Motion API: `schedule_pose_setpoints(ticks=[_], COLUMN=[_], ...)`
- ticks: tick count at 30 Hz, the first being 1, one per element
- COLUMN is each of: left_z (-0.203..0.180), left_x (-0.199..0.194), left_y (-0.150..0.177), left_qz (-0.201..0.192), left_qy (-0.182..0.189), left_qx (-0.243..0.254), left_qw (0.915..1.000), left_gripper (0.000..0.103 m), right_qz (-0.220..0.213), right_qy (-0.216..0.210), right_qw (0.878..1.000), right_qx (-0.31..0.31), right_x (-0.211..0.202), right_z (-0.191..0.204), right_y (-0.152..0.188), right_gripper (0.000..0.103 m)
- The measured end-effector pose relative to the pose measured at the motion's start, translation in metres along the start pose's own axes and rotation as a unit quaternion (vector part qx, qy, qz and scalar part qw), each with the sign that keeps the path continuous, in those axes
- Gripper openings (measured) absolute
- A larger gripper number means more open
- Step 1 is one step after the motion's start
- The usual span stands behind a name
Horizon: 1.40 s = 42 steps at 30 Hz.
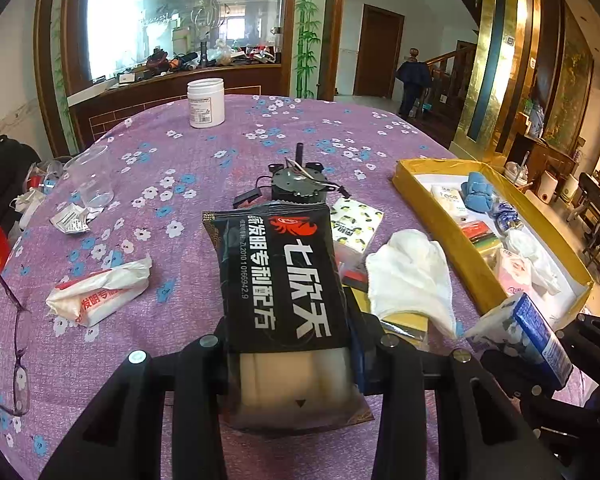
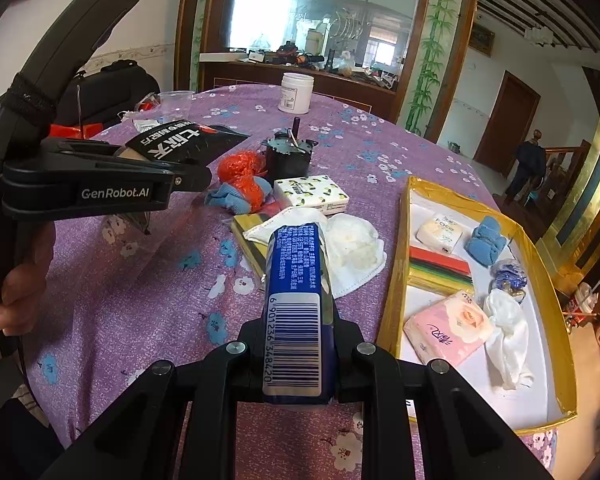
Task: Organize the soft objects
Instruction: 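Carry the black snack bag and blue tissue pack over the tray, then open left gripper to drop black bag in tray while right gripper releases blue pack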
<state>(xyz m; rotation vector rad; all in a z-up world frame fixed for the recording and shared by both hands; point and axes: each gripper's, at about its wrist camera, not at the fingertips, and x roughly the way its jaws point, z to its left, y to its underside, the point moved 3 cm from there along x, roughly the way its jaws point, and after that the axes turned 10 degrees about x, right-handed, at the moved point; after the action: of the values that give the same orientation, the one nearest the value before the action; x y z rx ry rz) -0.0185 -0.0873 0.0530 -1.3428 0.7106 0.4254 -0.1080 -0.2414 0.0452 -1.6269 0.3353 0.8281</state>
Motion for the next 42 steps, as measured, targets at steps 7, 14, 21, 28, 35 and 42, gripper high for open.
schedule_pose_setpoints(ticks=[7,14,21,28,35,42], left_z=[-0.012,-0.028,-0.067,-0.145,-0.208,-0.212], left_x=[-0.001,0.001,0.008,0.036,0.091,0.114], left_y=[-0.005,-0.012,-0.031,-0.053,-0.076,-0.077], left_qz=[-0.002,-0.003,-0.003,0.016,0.071,0.074], left_qy=[0.006,0.015,0.05,0.109,0.144,0.138], left_qx=[0.011,0.021,0.044,0.096,0.131,0.128], left_qw=[0.9999,0.9997,0.9978,0.9893,0.9784,0.9794], left_gripper=[0.037,0.038,0.038,0.038,0.038,0.038], right_qz=[-0.004,-0.011,-0.022,-0.014,0.012,0.029], right_qy=[0.0,-0.005,0.015,0.055,0.066,0.072], right_qw=[1.0,0.999,0.993,0.966,0.945,0.941], right_qx=[0.007,0.03,0.118,0.253,0.32,0.329], right_x=[-0.002,-0.007,-0.011,-0.006,0.006,0.03], right_z=[-0.006,-0.022,-0.088,-0.183,-0.24,-0.258], right_y=[0.0,-0.003,-0.006,0.006,0.001,-0.025], right_gripper=[0.022,0.022,0.022,0.022,0.022,0.022])
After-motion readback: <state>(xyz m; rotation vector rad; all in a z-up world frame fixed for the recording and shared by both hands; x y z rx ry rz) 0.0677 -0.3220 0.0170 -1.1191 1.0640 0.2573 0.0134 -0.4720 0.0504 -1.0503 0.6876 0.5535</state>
